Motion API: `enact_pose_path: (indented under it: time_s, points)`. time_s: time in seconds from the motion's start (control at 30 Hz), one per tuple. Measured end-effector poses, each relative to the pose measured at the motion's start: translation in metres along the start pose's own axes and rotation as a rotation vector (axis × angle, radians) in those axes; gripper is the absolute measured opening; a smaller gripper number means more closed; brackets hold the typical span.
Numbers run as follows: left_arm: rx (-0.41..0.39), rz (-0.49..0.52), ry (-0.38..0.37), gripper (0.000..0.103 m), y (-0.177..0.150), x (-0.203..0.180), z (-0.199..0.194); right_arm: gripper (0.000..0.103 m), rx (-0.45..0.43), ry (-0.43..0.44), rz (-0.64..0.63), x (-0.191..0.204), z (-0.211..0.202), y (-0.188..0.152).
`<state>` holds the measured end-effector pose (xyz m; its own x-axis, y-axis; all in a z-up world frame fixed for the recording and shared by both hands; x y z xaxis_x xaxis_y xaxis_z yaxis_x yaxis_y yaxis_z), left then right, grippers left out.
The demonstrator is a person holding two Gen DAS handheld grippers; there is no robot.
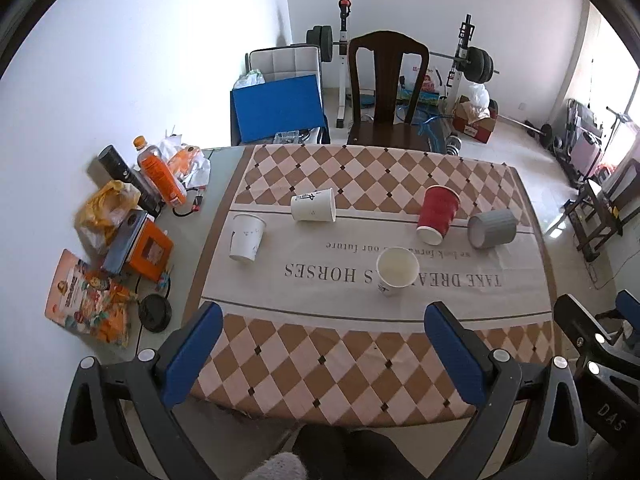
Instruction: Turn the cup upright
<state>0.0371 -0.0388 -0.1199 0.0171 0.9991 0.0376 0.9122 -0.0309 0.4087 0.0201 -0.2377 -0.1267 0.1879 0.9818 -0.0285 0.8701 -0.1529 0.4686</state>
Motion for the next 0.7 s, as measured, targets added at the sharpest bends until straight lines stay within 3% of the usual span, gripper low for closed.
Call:
enact_pose_path:
  time_s: [0.7]
  points:
    - [0.001, 0.017, 0.026, 0.103, -0.005, 0.014, -0.023, 0.103, 0.009, -0.012, -0.007, 0.007, -0.031, -0.005]
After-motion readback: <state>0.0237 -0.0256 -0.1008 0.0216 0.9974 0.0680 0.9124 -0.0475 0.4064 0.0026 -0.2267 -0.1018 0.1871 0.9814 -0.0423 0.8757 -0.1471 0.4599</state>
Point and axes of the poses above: each gripper's, at about its wrist camera, not at the fingertips, and z roughly the way its jaws point, x to its left, y to its top, the point moved 7 cm from there along z, roughly the way its jaws point, and after that the axes turned 7 degrees about x, right-handed, at the moved point
